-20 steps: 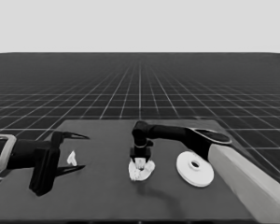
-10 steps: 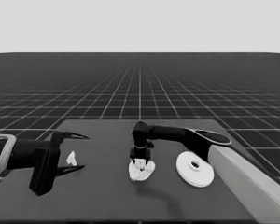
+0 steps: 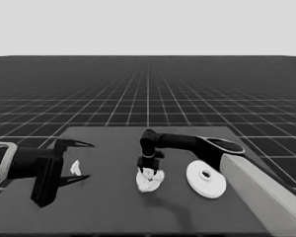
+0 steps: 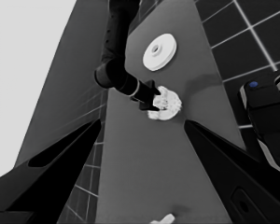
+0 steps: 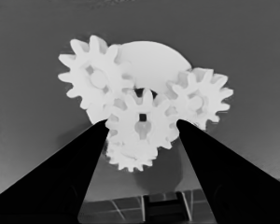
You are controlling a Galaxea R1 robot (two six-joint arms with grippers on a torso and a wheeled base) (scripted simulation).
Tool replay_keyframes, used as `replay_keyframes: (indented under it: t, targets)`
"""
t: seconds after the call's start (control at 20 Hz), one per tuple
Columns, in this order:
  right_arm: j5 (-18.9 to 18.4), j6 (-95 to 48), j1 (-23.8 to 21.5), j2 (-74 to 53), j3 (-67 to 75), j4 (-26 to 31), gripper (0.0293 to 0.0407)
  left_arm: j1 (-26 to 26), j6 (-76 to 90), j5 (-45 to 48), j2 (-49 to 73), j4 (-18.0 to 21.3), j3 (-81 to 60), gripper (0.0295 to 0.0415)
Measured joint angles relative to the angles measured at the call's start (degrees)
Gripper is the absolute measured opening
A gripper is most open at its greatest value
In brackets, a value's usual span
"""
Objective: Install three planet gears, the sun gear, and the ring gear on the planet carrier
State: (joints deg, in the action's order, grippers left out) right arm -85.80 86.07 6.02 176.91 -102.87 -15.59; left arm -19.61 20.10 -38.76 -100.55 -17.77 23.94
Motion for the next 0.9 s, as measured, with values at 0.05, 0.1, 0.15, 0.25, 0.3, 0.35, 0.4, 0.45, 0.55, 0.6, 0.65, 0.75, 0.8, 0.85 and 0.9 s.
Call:
replay_keyframes:
  t: [0.05,0.1,0.15,0.25,0.3,0.35,0.4,0.45,0.55,0.6,0.65,0.75,0.8,0.85,0.9]
  targets:
    - [0.0,0.6,0.0,0.0,0.0,0.0,0.0309,0.0,0.0,0.0,0.0,0.0,0.0,0.0385]
    - [0.0,1.2,0.0,0.0,0.0,0.0,0.0309,0.0,0.0,0.0,0.0,0.0,0.0,0.0385]
    - [0.0,1.8,0.0,0.0,0.0,0.0,0.0309,0.0,0.0,0.0,0.0,0.0,0.0,0.0385]
    - [0.0,3.0,0.0,0.0,0.0,0.0,0.0309,0.0,0.0,0.0,0.0,0.0,0.0,0.0385]
    - [0.0,3.6,0.0,0.0,0.0,0.0,0.0309,0.0,0.0,0.0,0.0,0.0,0.0,0.0385]
    - [0.0,4.2,0.0,0.0,0.0,0.0,0.0309,0.0,0.0,0.0,0.0,0.0,0.0,0.0385]
    - [0.0,4.8,0.0,0.0,0.0,0.0,0.0309,0.0,0.0,0.0,0.0,0.0,0.0,0.0385]
    - [0.0,5.4,0.0,0.0,0.0,0.0,0.0309,0.0,0.0,0.0,0.0,0.0,0.0,0.0385]
    - [0.0,6.6,0.0,0.0,0.0,0.0,0.0309,0.0,0.0,0.0,0.0,0.0,0.0,0.0385]
    - [0.0,7.2,0.0,0.0,0.0,0.0,0.0309,0.0,0.0,0.0,0.0,0.0,0.0,0.0385]
    - [0.0,7.8,0.0,0.0,0.0,0.0,0.0309,0.0,0.0,0.0,0.0,0.0,0.0,0.0385]
    - [0.0,9.0,0.0,0.0,0.0,0.0,0.0309,0.0,0.0,0.0,0.0,0.0,0.0,0.0385]
    - [0.0,9.6,0.0,0.0,0.0,0.0,0.0309,0.0,0.0,0.0,0.0,0.0,0.0,0.0385]
    - [0.0,10.2,0.0,0.0,0.0,0.0,0.0309,0.0,0.0,0.0,0.0,0.0,0.0,0.0385]
    - [0.0,10.8,0.0,0.0,0.0,0.0,0.0309,0.0,0.0,0.0,0.0,0.0,0.0,0.0385]
